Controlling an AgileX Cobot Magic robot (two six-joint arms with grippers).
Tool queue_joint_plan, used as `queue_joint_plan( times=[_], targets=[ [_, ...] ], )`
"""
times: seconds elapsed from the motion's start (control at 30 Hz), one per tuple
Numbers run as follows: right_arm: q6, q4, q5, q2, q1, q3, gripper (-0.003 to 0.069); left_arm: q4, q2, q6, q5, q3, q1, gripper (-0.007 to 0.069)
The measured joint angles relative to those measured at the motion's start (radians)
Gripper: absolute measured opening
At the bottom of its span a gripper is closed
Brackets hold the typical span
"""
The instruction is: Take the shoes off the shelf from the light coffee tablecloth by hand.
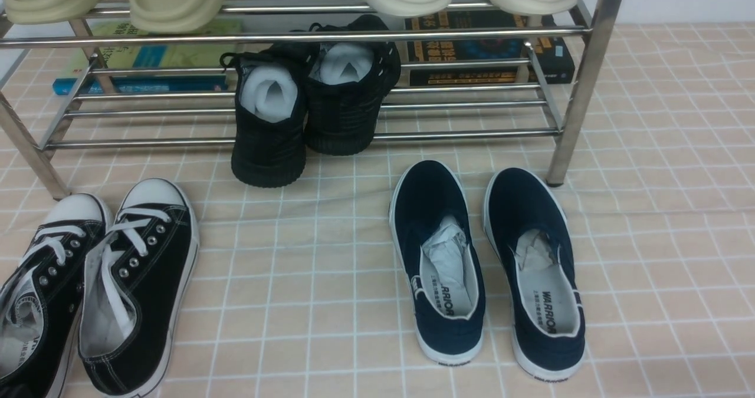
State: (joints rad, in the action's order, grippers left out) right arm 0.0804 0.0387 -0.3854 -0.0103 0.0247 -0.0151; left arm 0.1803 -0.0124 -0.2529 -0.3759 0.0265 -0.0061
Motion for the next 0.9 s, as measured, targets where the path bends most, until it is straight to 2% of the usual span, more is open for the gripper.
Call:
queue_joint_plan(
  times=[0.9],
  targets=[
    [0.0, 0.0, 0.0, 0.0, 0.0, 0.0, 0.024, 0.0, 0.0, 0.0, -0.001, 0.0, 0.0, 0.0095]
  ],
)
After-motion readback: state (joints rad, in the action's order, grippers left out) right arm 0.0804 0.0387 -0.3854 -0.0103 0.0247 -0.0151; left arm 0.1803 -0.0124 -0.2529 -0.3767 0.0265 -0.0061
